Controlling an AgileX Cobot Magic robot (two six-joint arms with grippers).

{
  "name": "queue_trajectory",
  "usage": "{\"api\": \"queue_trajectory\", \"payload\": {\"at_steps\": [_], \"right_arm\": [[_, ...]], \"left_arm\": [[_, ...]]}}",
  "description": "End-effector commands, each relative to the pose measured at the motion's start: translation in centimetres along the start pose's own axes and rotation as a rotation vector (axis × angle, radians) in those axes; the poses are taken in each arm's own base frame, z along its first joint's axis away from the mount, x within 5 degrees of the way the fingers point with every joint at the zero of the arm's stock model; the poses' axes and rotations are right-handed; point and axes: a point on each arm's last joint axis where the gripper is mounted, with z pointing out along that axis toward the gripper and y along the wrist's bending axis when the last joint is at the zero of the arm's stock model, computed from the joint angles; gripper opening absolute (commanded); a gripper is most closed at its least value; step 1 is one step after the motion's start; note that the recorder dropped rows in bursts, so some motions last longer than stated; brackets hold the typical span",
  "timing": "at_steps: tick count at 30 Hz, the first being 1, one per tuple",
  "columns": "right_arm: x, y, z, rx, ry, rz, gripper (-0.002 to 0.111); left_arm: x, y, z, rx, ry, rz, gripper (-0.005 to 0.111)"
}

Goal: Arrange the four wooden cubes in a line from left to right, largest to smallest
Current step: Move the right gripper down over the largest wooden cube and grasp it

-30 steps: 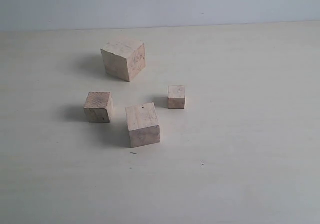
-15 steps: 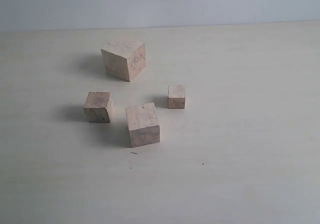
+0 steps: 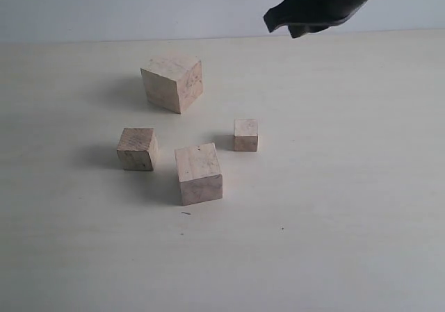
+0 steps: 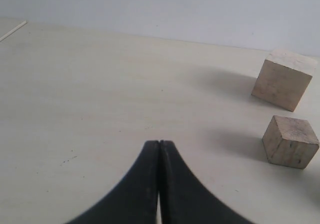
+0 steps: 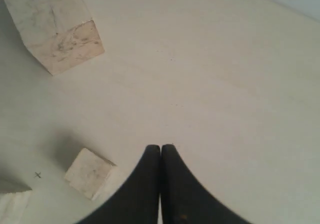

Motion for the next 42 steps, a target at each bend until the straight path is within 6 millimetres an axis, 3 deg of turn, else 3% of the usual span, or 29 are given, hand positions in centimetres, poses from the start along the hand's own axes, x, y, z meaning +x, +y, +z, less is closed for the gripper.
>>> {"api": "queue_trajectory", "payload": {"at_steps": [1, 10, 16, 19, 24, 28, 31, 36, 42], "right_arm": [[-0.7, 0.2, 2.0, -0.045, -0.058, 0.08, 0.0], [-2.3, 0.0, 2.4, -0.017, -0.201, -0.105, 0.001], [-3.2, 1.6, 2.5, -0.195, -0.267, -0.199, 0.019], [-3.2, 2.4, 2.8, -0.274, -0.304, -0.286, 0.033], [-3.1, 2.9, 4.3, -0.318, -0.359, -0.439, 0.076], [-3.1, 2.7, 5.7, -0.294, -0.405, -0.459, 0.097], [-3.0, 2.7, 7.0, -0.317, -0.423, -0.377, 0.103], [-2.2, 2.8, 9.5, -0.355, -0.436, -0.364, 0.103], [-1.8, 4.0, 12.2, -0.457, -0.452, -0.476, 0.103]], "left_arm": [[0.0, 0.0, 0.0, 0.006, -0.01, -0.003, 0.0], [0.0, 0.0, 0.0, 0.006, -0.01, -0.003, 0.0], [0.0, 0.0, 0.0, 0.006, -0.01, -0.003, 0.0], [0.0, 0.0, 0.0, 0.006, -0.01, -0.003, 0.0], [0.0, 0.0, 0.0, 0.006, -0.01, -0.003, 0.0], [0.0, 0.0, 0.0, 0.006, -0.01, -0.003, 0.0], [0.0, 0.0, 0.0, 0.006, -0.01, -0.003, 0.0], [0.0, 0.0, 0.0, 0.006, -0.01, -0.003, 0.0], [0.0, 0.0, 0.0, 0.006, -0.01, -0.003, 0.0]]}}
